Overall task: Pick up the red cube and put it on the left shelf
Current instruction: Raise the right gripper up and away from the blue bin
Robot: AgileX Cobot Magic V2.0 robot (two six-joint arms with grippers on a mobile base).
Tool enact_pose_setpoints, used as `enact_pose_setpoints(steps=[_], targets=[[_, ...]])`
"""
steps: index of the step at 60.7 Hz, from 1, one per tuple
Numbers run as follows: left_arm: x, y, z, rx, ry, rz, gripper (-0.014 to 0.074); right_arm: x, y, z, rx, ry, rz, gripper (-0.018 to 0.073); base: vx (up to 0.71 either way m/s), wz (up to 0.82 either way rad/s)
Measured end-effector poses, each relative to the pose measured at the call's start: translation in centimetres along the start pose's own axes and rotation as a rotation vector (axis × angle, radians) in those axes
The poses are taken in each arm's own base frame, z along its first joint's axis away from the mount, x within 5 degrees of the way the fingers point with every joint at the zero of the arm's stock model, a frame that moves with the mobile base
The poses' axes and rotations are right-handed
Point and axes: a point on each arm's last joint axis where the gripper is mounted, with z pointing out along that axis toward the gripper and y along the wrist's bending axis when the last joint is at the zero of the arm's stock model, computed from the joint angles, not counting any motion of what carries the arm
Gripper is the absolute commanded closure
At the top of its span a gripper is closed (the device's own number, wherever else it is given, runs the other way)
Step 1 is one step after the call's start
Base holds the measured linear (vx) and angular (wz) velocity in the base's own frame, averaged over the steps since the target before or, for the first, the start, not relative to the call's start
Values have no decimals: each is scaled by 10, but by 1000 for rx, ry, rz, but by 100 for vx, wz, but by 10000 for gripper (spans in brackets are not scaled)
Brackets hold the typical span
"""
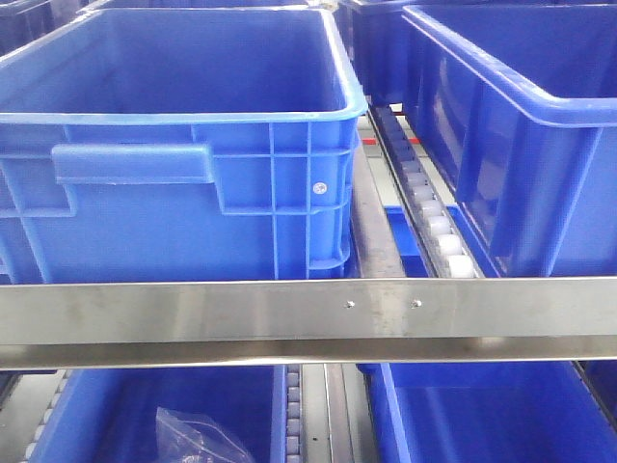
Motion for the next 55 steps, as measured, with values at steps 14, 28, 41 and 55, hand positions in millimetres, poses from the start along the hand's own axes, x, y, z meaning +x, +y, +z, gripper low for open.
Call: enact_pose_setpoints(steps=[14,28,41,55], targets=[[0,0,0,0,0,0,491,1,0,0,1,11,0,510,0,0],[0,0,0,0,0,0,491,1,0,-1,2,11,0,510,0,0],[0,0,0,0,0,0,491,8,0,-37,-10,-146,-1,510,0,0],[0,0,0,0,0,0,491,53,-1,-74,-26,-331,-3,510,0,0]])
